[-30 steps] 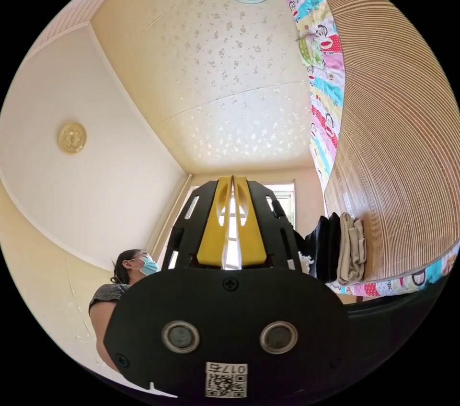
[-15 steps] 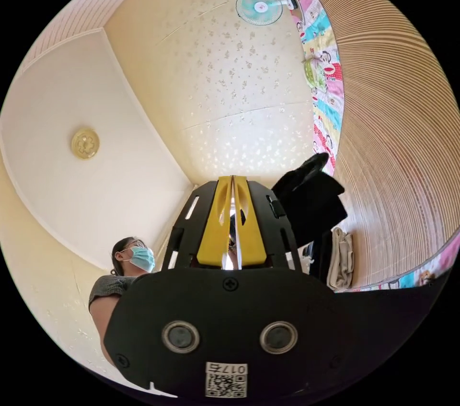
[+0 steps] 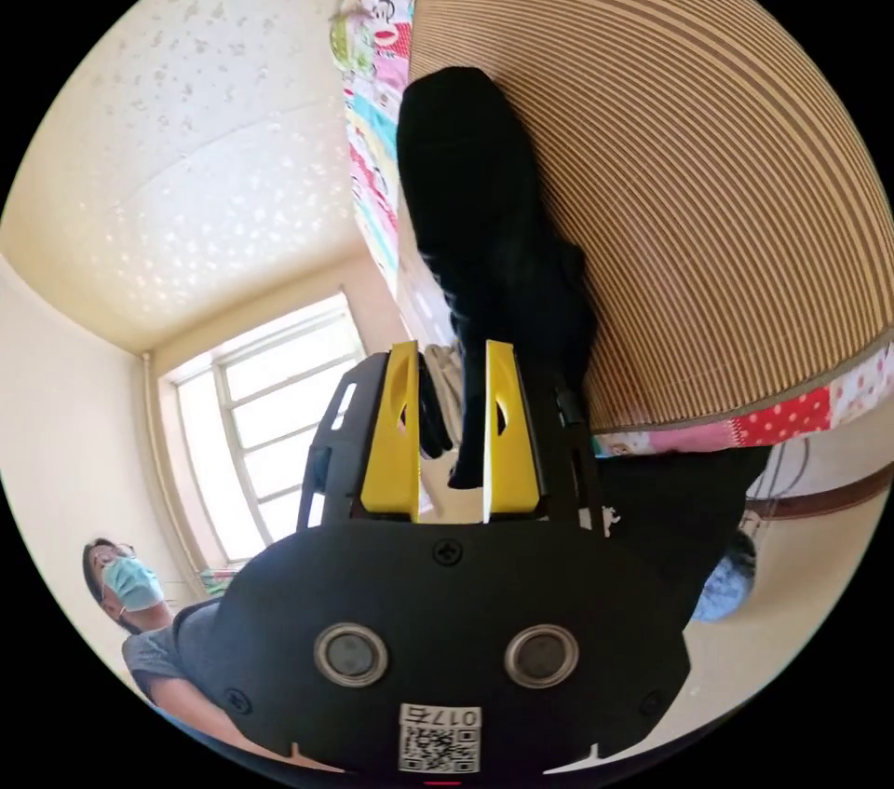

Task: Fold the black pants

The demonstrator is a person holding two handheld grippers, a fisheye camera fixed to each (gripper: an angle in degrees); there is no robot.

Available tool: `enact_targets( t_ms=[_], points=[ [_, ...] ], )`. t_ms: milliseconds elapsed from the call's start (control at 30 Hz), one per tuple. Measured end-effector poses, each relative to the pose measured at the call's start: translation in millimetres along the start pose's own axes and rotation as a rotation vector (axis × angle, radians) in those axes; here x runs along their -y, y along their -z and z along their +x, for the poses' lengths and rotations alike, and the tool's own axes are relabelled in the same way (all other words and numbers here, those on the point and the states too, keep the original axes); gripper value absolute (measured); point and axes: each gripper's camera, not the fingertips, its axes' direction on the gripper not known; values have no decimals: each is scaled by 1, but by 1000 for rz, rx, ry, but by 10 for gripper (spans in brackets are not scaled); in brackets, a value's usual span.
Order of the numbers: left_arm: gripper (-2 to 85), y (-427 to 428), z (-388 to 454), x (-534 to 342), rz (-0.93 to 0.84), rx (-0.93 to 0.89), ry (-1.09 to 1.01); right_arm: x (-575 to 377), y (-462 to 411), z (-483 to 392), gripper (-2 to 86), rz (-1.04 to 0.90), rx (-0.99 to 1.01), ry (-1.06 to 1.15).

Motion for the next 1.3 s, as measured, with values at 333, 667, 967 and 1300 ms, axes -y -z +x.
enact_targets(
  t_ms=[333, 667, 967, 1300],
  points=[
    [-10, -25, 22, 2, 201, 142, 123, 187, -129, -157, 210, -16, -559, 135],
    [-5, -9, -2, 2, 442, 20, 238, 166, -174, -211, 48, -35, -732, 417],
    [92, 95, 22, 7, 704, 125, 105, -24, -46, -380, 14, -200, 24, 1320],
    [174, 205, 145, -21, 854, 11, -467, -166, 105, -515, 18, -175, 1053, 1853]
  ],
)
